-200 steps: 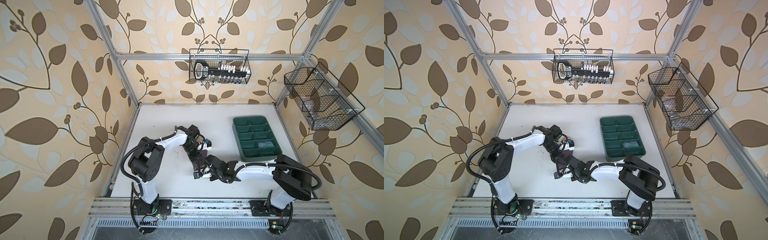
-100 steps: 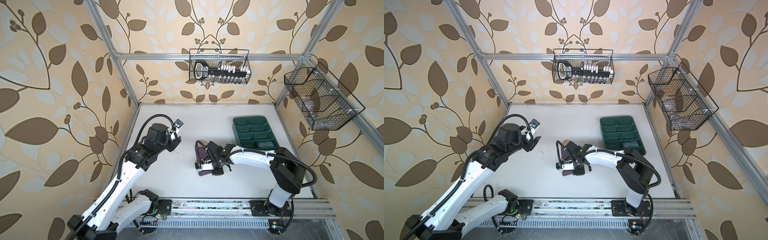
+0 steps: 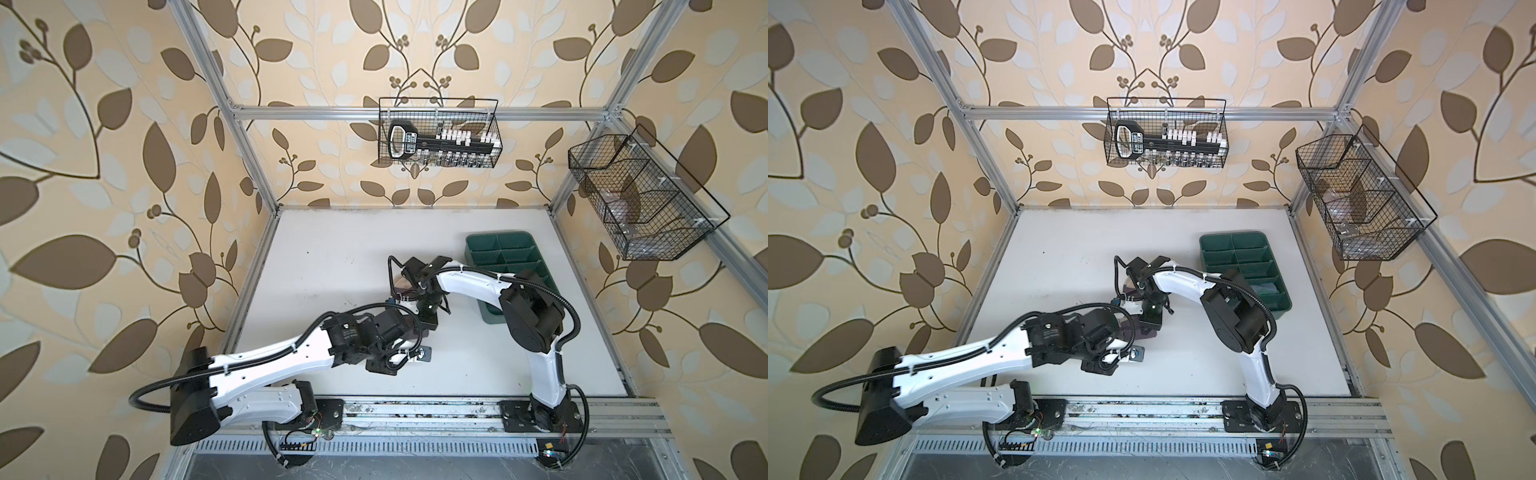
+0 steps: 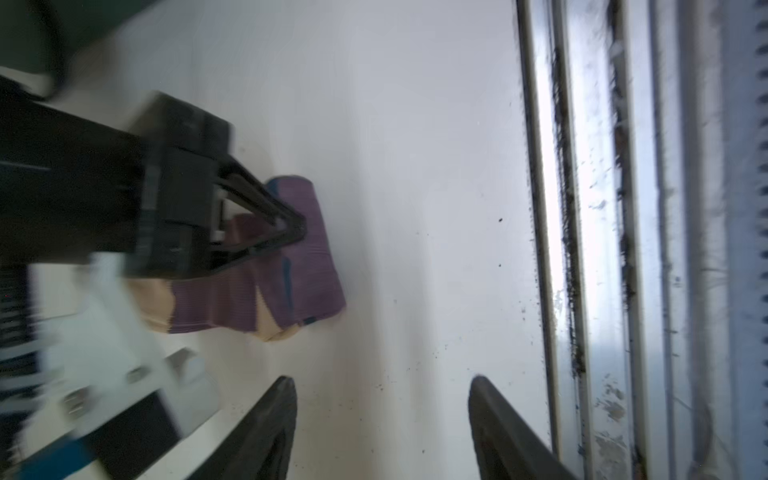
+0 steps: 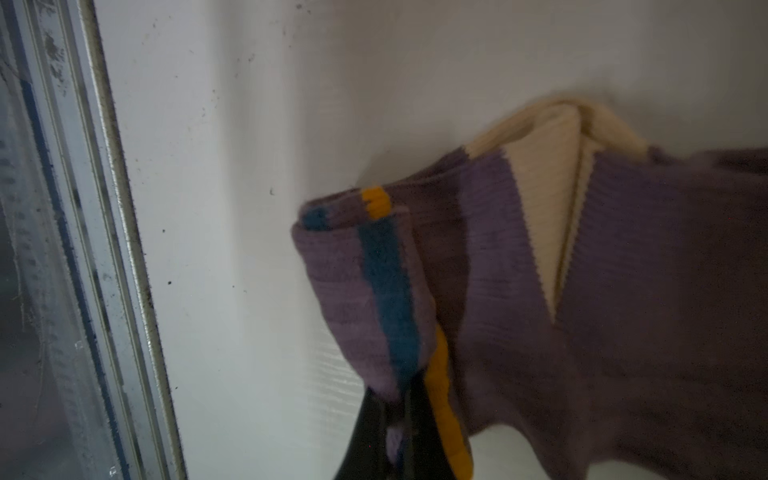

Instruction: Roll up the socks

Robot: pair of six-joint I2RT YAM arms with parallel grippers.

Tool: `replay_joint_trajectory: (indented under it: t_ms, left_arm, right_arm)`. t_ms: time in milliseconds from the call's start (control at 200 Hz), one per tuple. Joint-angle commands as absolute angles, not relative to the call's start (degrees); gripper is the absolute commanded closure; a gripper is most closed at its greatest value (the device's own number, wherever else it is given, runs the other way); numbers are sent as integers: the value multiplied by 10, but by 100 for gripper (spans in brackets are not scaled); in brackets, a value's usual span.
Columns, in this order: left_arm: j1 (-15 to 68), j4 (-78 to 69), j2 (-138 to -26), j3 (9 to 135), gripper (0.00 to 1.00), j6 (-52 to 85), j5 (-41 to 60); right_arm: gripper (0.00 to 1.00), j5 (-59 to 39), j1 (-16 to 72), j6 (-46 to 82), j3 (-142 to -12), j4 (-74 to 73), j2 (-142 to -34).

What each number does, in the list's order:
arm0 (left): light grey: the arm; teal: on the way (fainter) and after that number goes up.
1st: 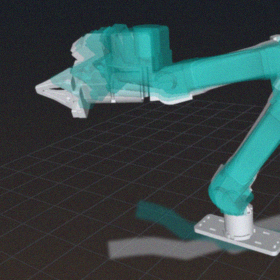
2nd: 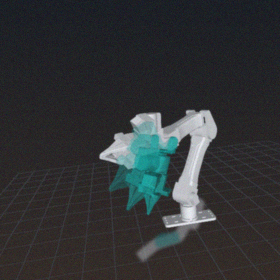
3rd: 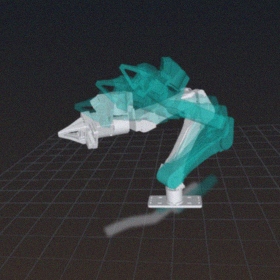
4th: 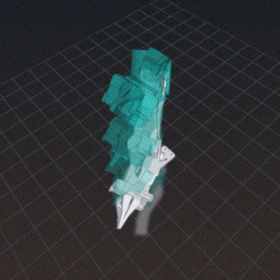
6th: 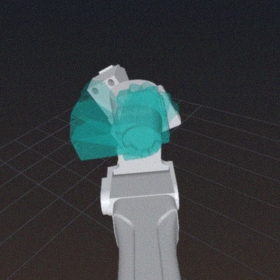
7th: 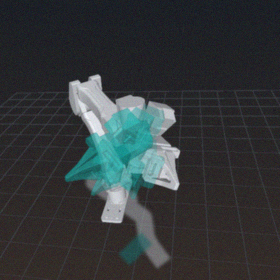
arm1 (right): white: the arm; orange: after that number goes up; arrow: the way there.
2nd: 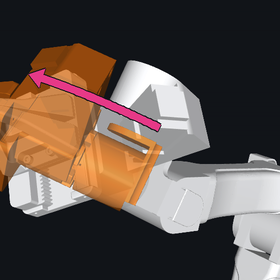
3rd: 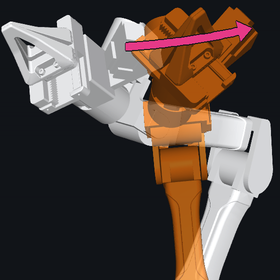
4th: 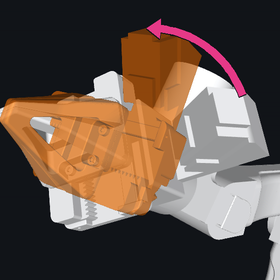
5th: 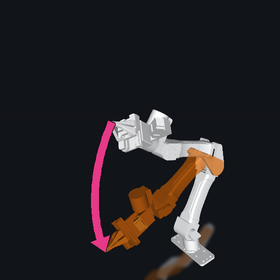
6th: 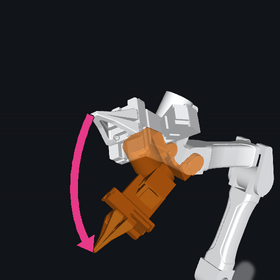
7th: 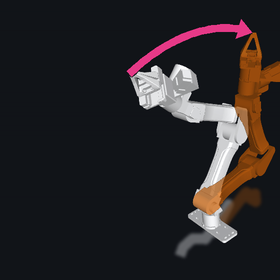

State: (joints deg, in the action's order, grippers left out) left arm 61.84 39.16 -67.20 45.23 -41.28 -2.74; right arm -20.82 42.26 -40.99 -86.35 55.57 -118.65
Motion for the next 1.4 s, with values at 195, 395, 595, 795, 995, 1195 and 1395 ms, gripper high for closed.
replay_joint_trajectory:
  t_ms: [195,395,595,795,995,1195,1395]
  left_arm:
    - [618,151,-782,403,42,-407,-134]
    - [618,68,-793,386,42,-395,-166]
    - [612,44,-860,381,52,-389,-183]
    - [600,63,-927,410,76,-367,-172]
    - [584,149,-922,442,98,-381,-113]
    - [529,308,-911,498,96,-430,99]
    - [480,408,-986,583,99,-436,179]
  right_arm:
    - [100,-217,413,-436,-873,570,-1208]
    - [100,-231,414,-438,-868,570,-1217]
    - [100,-236,414,-433,-865,564,-1217]
    - [98,-238,410,-433,-853,556,-1200]
    - [77,-229,387,-408,-777,447,-1099]
    - [64,-132,328,-272,-627,220,-895]
    - [5,-85,269,-117,-485,-2,-628]
